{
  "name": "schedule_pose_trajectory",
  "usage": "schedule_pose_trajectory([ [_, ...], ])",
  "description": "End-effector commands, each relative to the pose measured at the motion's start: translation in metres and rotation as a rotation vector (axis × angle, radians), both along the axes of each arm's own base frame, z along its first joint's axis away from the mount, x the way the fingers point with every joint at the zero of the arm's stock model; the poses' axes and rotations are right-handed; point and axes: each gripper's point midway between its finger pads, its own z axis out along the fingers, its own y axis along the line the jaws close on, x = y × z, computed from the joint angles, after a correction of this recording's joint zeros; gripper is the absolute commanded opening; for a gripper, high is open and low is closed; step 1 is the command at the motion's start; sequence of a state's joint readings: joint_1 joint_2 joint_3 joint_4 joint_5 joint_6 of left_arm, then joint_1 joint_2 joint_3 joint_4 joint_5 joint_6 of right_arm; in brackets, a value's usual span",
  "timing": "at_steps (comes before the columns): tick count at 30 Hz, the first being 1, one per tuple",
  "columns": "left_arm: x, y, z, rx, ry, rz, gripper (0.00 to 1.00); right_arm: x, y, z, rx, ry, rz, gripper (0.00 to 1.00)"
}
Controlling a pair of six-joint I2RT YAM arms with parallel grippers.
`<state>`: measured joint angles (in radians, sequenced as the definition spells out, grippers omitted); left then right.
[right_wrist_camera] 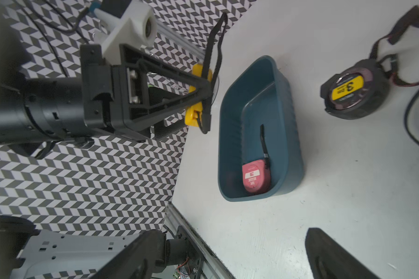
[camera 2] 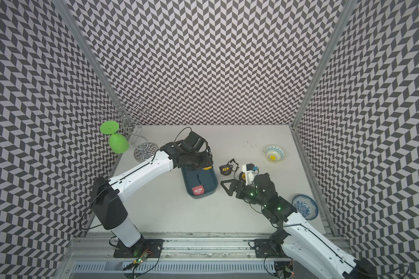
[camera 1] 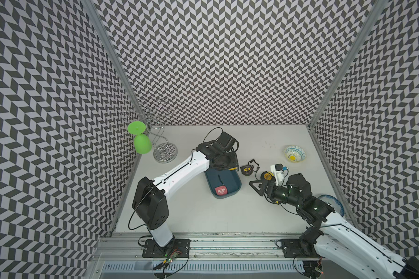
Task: Take the tape measure out of the storage box
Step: Pick up the tape measure from the storage box, then place the tape measure at the center of the board.
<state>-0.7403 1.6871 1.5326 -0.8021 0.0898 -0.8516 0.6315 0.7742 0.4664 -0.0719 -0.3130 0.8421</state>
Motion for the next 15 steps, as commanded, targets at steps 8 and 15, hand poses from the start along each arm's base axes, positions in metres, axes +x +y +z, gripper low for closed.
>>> schedule_pose_trajectory([
  [8, -0.019, -0.037, 0.028, -0.262, 0.044, 0.083, 0.00, 0.026, 0.018, 0.044, 0.101, -0.202, -0.134, 0.96],
  [15, -0.032, -0.045, 0.029, -0.358, 0.087, 0.101, 0.00, 0.038, 0.021, 0.040, 0.105, -0.209, -0.177, 0.86],
])
